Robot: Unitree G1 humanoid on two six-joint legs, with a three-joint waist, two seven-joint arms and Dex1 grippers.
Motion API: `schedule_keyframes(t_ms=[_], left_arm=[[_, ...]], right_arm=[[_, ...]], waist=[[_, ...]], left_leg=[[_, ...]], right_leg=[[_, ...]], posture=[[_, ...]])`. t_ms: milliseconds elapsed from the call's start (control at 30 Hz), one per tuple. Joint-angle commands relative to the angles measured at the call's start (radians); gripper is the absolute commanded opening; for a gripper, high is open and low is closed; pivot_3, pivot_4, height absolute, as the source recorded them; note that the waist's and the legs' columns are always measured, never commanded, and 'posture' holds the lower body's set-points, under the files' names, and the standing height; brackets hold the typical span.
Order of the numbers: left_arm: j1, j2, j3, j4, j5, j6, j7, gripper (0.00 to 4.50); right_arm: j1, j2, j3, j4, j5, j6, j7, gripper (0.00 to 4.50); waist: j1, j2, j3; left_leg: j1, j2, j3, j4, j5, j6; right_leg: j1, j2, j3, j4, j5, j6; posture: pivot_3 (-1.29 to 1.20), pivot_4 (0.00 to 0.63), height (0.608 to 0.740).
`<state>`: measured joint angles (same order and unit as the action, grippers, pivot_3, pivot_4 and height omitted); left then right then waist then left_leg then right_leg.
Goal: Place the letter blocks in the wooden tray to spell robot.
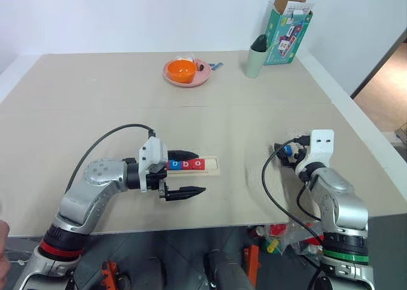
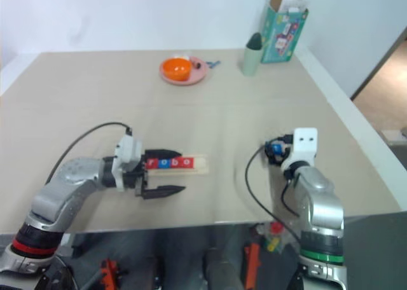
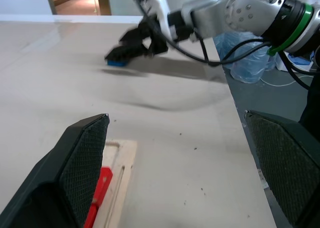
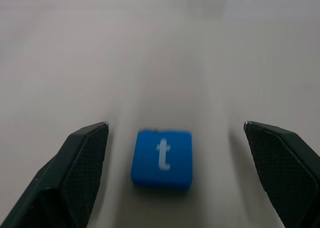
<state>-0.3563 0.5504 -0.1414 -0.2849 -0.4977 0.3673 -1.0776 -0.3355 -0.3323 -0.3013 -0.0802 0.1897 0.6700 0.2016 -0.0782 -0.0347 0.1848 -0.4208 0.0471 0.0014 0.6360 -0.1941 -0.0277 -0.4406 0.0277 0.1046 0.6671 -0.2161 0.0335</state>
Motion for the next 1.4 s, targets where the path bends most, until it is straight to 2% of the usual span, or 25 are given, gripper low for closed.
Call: schedule_keyframes(t_ms=[33, 233, 300, 567, 800, 1000, 1400], left_arm=[[-0.003, 0.007, 0.009, -0.01, 0.01, -0.026, -0.005, 4.5], [0.012, 0.018, 0.017, -0.02, 0.013, -0.028, 0.0, 4.5], [0.015, 0.02, 0.018, -0.024, 0.012, -0.027, 0.002, 4.5], [0.023, 0.023, 0.02, -0.028, 0.014, -0.027, 0.009, 4.5], [0.016, 0.024, 0.019, -0.01, 0.023, -0.035, 0.006, 4.5], [0.017, 0.021, 0.018, 0.001, 0.037, -0.052, 0.004, 4.5], [0.021, 0.02, 0.018, 0.013, 0.054, -0.079, 0.003, 4.5]], right_arm=[[-0.044, 0.004, -0.02, 0.022, 0.024, 0.038, -0.026, 4.48], [-0.05, 0.008, -0.015, 0.049, 0.02, 0.065, -0.067, 4.48], [-0.041, 0.007, 0.0, 0.037, 0.014, 0.082, -0.075, 3.94], [0.022, 0.046, 0.048, -0.065, -0.007, 0.112, -0.126, 1.27], [0.058, 0.082, 0.152, -0.245, -0.028, 0.155, -0.147, 1.24], [0.064, 0.141, 0.27, -0.429, -0.021, 0.324, -0.164, 1.24], [0.063, 0.178, 0.318, -0.437, -0.045, 0.396, -0.184, 1.24]], waist=[[0.0, 0.0, 0.0], [0.0, 0.0, 0.0], [0.0, 0.0, 0.0], [0.0, 0.0, -0.001], [-0.003, 0.0, -0.001], [-0.002, 0.0, -0.001], [0.0, 0.0, -0.001]], left_leg=[[0.0, 0.0, 0.0, 0.0, 0.0, 0.0], [0.0, 0.0, 0.0, 0.0, 0.0, 0.0], [0.0, 0.0, 0.0, 0.0, 0.0, 0.0], [0.0, 0.0, -0.001, 0.0, 0.0, 0.0], [0.001, 0.0, -0.001, 0.0, 0.0, 0.0], [0.0, 0.001, -0.001, 0.0, 0.0, 0.0], [-0.001, 0.0, -0.001, 0.0, 0.0, 0.0]], right_leg=[[0.0, 0.0, 0.0, 0.0, 0.0, 0.0], [0.0, 0.0, 0.0, 0.0, 0.0, 0.0], [0.001, 0.0, 0.0, 0.0, 0.0, 0.0], [0.001, 0.001, -0.001, 0.0, 0.0, 0.0], [0.001, 0.001, 0.0, 0.0, -0.001, -0.002], [0.0, 0.001, -0.001, 0.0, -0.001, -0.003], [0.0, 0.0, -0.001, -0.001, -0.002, -0.004]], posture=[[0.0, 0.15, 0.74], [0.0, 0.15, 0.74], [0.0, 0.15, 0.74], [0.0, 0.15, 0.74], [0.0, 0.15, 0.74], [0.0, 0.15, 0.74], [0.0, 0.15, 0.74]])
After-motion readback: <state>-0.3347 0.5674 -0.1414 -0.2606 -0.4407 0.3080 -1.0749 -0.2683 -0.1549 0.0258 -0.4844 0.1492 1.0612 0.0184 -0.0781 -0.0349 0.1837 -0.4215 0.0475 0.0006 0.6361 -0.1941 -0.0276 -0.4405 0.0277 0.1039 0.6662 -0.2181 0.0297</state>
